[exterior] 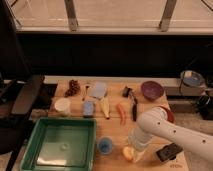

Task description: Place apple in paper cup

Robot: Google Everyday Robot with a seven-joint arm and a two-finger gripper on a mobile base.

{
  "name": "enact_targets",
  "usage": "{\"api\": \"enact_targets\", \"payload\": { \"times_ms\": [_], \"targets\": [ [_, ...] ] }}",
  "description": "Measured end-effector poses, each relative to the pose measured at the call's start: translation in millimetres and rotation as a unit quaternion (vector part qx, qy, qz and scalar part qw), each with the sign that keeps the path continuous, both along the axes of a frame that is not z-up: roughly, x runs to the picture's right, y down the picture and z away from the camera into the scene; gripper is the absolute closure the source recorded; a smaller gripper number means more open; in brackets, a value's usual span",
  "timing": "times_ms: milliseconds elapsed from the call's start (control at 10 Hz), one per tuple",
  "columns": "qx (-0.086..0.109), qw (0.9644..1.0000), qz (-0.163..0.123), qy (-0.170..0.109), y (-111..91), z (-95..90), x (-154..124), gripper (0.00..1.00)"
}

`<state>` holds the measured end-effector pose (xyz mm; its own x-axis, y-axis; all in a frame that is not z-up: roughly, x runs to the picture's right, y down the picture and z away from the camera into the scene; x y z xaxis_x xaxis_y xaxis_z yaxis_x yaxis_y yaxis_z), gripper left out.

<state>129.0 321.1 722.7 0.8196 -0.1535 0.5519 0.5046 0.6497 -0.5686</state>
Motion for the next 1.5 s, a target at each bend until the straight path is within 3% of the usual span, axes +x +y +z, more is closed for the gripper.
{"api": "enact_targets", "payload": {
  "times_ms": [200, 400, 500, 700, 1100, 1300, 1500],
  "targets": [
    [0.011, 0.9999, 0.006, -0.005, -7.5, -2.2, 3.0, 0.84],
    [0.023, 0.9997, 0.008, -0.007, -19.2, -4.7, 4.3, 0.99],
    [0.032, 0.9994, 0.008, -0.006, -29.1, -6.1, 5.1, 1.00],
    [0.064, 0.9979, 0.001, 0.001, -69.0, -8.0, 2.1, 1.00],
    [0.134, 0.9910, -0.003, -0.006, -178.7, -11.0, -28.5, 1.00],
    [0.140, 0.9889, -0.007, -0.050, -209.4, -12.7, -67.9, 1.00],
    [0.138, 0.9886, -0.008, -0.060, -214.1, -13.9, -75.0, 1.00]
  ]
}}
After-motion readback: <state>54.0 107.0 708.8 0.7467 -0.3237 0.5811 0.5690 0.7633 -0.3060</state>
